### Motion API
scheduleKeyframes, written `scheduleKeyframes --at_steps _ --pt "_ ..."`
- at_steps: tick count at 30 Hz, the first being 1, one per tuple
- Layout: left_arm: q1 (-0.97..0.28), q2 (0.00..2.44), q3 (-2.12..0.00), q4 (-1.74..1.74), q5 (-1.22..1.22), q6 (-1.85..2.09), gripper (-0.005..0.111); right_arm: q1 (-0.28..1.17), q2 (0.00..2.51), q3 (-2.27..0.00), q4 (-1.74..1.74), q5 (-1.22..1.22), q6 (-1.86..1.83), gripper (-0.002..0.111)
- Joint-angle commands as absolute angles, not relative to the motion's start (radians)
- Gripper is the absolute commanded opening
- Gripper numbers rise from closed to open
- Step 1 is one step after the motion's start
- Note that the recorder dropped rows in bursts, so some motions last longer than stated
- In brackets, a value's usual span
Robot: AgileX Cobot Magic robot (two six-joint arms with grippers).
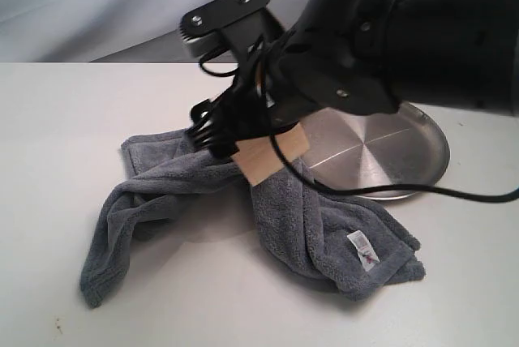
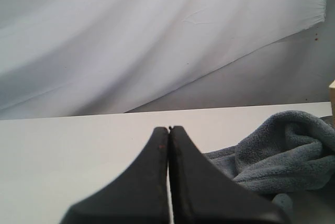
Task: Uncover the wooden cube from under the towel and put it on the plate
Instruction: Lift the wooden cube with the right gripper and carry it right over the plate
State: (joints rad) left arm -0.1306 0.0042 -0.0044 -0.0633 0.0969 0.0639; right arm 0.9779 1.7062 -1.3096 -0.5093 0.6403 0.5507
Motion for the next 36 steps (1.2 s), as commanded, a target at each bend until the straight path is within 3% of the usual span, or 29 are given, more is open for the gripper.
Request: scheduleKeyframes --at_steps 1,10,16,25,36 --pt "-0.128 0.000 0.000 -0.066 0.086 0.062 0.000 0.878 1.671 -1.310 -0.543 0.668 0.565 0.051" --pt "-0.128 0.000 0.000 -0.066 0.086 0.062 0.000 0.693 1.651 -1.305 -0.543 0.652 0.546 0.051" --pt "-0.128 0.000 0.000 -0.066 0.086 0.062 0.000 0.592 1.651 -1.209 -0.516 0.457 0.558 0.051" --pt "-0.128 0.000 0.000 -0.066 0.086 0.062 0.000 0.534 1.709 -1.065 -0.507 0.188 0.584 0.048" --pt "-0.128 0.000 0.000 -0.066 0.086 0.062 0.000 0.486 1.823 -1.064 -0.503 0.079 0.587 0.046"
